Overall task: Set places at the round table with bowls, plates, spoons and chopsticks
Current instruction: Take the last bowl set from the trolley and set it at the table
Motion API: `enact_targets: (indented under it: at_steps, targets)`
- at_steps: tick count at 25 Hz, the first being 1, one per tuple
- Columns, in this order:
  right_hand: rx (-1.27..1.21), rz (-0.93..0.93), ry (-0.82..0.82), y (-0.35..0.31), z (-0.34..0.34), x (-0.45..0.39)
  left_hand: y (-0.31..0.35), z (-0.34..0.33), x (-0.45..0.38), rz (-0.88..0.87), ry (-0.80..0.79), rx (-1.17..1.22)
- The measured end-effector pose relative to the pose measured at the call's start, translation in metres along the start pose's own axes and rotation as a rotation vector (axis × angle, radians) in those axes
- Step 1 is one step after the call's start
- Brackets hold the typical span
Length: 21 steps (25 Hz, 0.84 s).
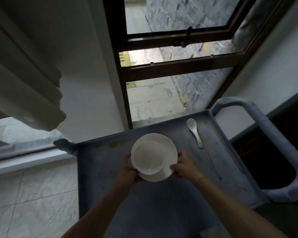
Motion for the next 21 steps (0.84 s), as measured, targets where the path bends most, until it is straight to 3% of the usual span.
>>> enact_targets:
  at_steps: [5,9,11,21]
  targets:
    - [0.058,0.056,0.049,0.018,0.041,-0.010,-0.008,-0.033,0.006,0.049,0.037,-0.023]
    - [0.221,0.159,0.415,0.011,0.090,-0.035,-0.014,-0.043,0.007,0.007,0.073,-0.053]
    - [0.264,0.185,0.490,0.003,0.104,-0.057,-0.016,-0.047,0.009,-0.005,0.086,-0.052]
    - [0.553,0.283,0.373,0.004,0.097,-0.105,-0.011,-0.056,0.012,0.023,0.141,-0.030]
Point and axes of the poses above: each hand's wrist, its own x-axis away from the middle knuckle, its own z-axis out of the back of the hand, y = z × x, the point moved 5 cm from there along -x, towards the middle knuckle, and after that the axes turned 12 degrees about y, right-handed, at the moved point
